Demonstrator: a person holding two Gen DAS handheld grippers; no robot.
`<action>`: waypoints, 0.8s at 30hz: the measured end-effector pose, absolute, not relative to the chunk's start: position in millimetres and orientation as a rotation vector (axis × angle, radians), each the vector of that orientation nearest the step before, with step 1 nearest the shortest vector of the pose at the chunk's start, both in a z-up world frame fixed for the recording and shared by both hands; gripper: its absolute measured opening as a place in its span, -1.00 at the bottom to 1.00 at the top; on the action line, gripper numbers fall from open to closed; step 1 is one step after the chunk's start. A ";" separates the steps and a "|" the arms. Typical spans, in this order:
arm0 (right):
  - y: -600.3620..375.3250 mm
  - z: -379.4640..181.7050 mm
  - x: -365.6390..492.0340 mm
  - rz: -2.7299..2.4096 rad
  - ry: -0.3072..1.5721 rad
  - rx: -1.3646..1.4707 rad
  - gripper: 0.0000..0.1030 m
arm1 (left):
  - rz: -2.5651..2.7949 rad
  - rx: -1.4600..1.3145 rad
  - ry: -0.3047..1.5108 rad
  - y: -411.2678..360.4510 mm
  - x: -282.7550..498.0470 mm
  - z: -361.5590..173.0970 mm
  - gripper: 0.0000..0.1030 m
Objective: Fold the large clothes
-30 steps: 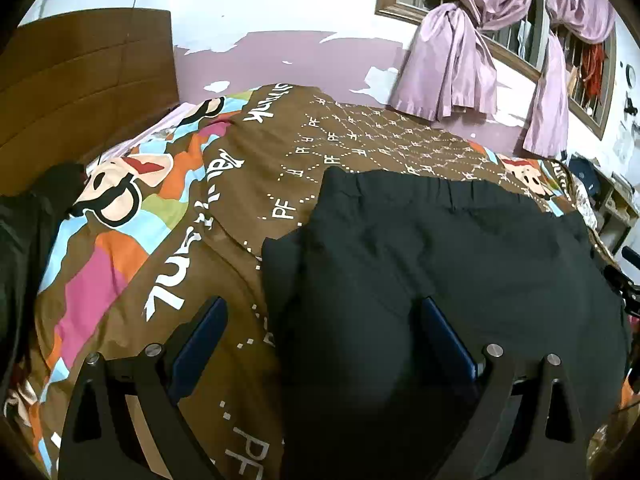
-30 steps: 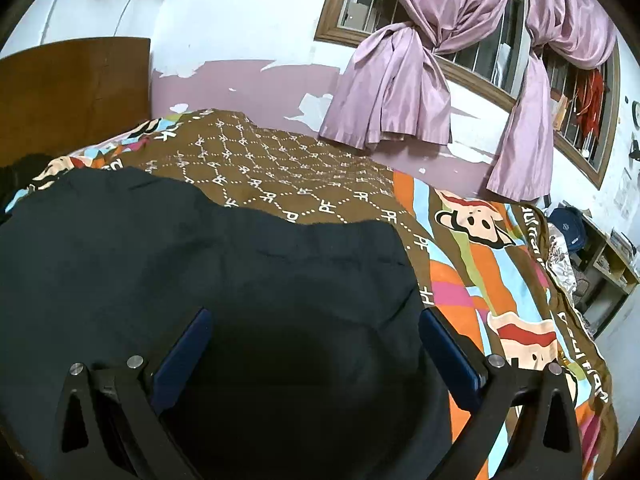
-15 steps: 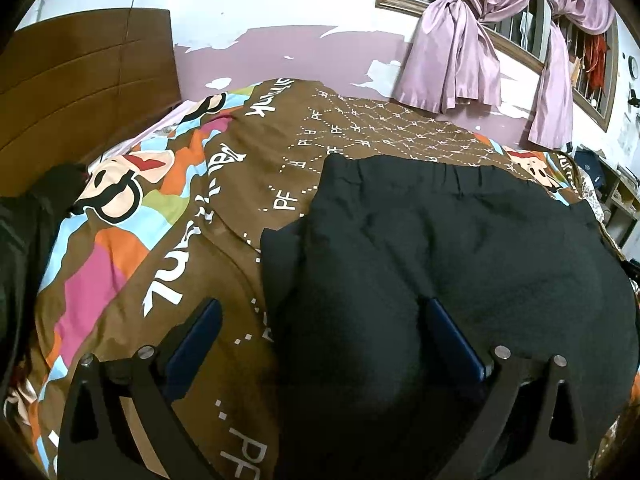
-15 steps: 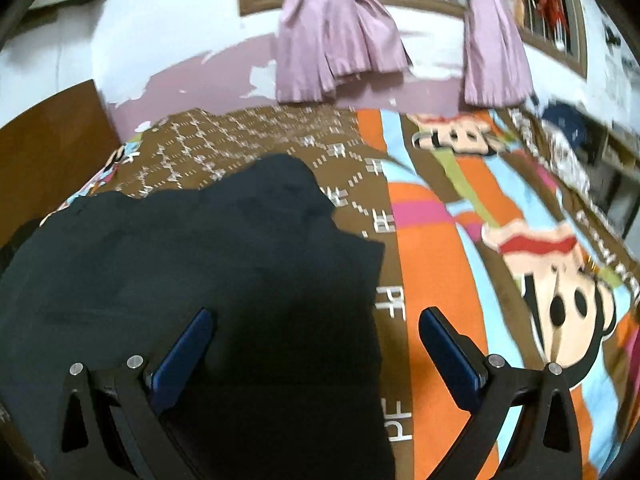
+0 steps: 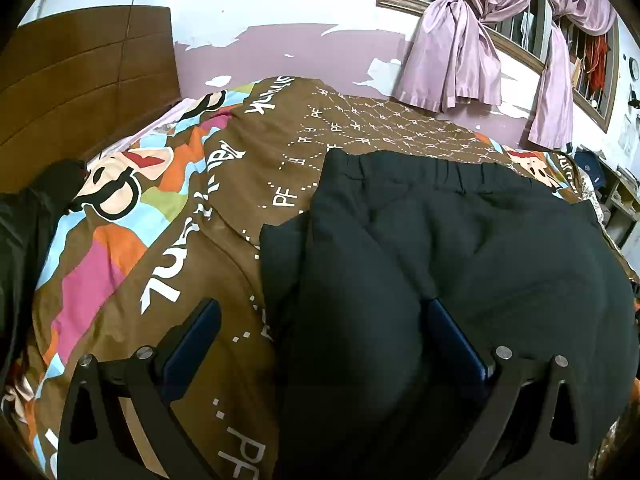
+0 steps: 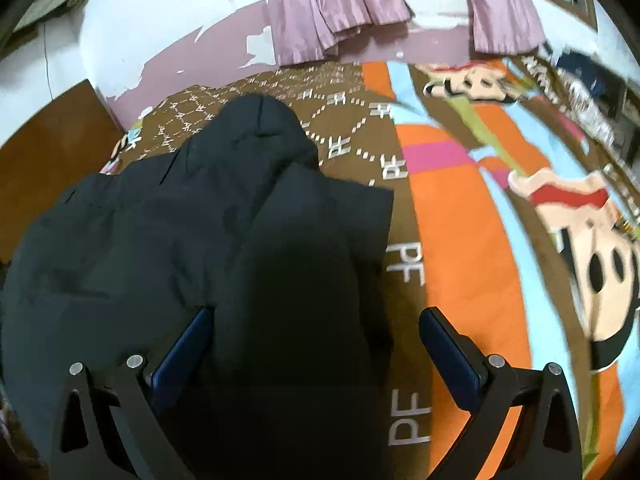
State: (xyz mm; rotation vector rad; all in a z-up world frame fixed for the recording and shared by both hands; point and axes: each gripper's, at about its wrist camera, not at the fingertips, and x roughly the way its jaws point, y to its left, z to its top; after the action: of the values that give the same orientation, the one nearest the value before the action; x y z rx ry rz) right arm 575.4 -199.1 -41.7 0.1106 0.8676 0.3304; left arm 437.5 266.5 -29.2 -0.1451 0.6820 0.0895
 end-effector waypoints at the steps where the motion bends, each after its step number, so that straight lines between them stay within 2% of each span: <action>1: -202.5 -46.3 576.2 0.351 0.887 0.141 1.00 | 0.088 -0.146 0.683 266.9 437.5 -29.3 0.97; 6: -221.5 -58.0 580.7 0.432 0.933 0.294 1.00 | 0.070 -0.163 0.694 269.7 438.4 -31.3 0.97; 12: -216.2 -53.5 582.8 0.511 0.939 0.268 1.00 | 0.001 -0.271 0.760 284.6 444.9 -36.3 0.97; 19: -217.9 -62.2 604.4 0.659 1.046 0.334 1.00 | -0.280 -0.559 0.973 331.0 478.9 -57.2 0.97; 24: -225.5 -69.5 608.2 0.714 1.043 0.373 1.00 | -0.406 -0.654 1.003 345.7 488.8 -73.1 0.98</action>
State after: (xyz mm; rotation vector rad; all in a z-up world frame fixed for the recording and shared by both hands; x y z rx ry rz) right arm 608.2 -225.5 -69.5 0.3728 1.0426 0.7140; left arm 488.8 345.7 -73.1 -0.6539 1.0027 -0.4057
